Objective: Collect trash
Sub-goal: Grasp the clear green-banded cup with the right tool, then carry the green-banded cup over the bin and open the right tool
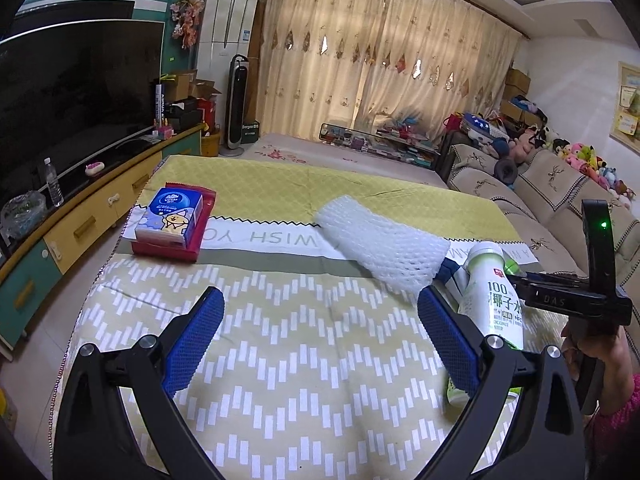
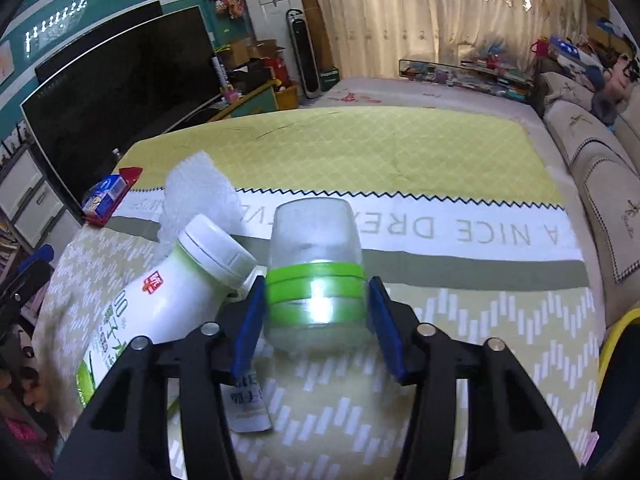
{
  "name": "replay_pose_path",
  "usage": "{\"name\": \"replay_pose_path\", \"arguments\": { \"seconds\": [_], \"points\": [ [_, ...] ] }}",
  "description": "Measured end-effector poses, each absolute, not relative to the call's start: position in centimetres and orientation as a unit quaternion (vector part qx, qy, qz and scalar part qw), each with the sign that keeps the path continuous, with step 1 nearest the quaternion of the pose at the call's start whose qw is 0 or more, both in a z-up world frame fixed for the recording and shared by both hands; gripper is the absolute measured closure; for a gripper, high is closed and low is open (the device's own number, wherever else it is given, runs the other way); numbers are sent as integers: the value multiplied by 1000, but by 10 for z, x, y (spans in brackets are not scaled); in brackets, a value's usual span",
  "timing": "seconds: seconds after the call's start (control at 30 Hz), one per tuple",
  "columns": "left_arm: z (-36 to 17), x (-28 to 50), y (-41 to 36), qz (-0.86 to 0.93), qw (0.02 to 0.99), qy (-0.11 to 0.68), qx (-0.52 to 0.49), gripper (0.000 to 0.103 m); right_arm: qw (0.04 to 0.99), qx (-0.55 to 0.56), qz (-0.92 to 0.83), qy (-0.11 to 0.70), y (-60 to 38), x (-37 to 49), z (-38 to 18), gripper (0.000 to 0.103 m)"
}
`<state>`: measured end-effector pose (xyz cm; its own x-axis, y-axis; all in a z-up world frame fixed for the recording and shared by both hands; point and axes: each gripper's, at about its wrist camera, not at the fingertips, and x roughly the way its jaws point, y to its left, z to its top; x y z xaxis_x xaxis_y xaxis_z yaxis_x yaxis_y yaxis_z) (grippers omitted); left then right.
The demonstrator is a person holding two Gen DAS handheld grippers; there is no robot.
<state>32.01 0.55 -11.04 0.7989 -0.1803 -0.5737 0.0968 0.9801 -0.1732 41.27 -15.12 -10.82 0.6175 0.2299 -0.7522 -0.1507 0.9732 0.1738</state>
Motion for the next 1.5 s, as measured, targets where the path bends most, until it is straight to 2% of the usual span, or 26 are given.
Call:
{"name": "replay_pose_path", "arguments": {
  "seconds": [0.23,0.47,0.73,0.87,1.1,1.13,1.17,1.23,1.37,1.5],
  "points": [
    [-110,318,4,-80,947,304,-65,7,913,61,65,397,-172,398,-97,54],
    [-106,314,-2,-92,949,295,-55,7,928,125,-15,351,-246,366,-71,54],
    [-108,315,-8,-97,948,299,-44,7,911,171,-248,281,-357,310,-59,54],
    [-108,314,-9,-100,949,298,-43,7,876,180,-330,302,-392,299,-74,54],
    [-107,312,-11,-104,949,297,-37,7,838,209,-373,338,-422,289,-96,54],
    [-107,312,-12,-106,948,297,-37,7,830,212,-378,350,-427,290,-102,53],
    [-107,311,-13,-108,948,297,-36,7,827,214,-380,354,-429,292,-105,40],
    [-106,311,-14,-110,948,297,-33,7,829,211,-383,349,-425,293,-107,26],
    [-104,308,-17,-116,949,293,-27,7,860,170,-377,300,-405,293,-90,17],
    [-100,303,-23,-155,944,288,-36,7,879,158,-359,272,-393,291,-80,17]
  ]
}}
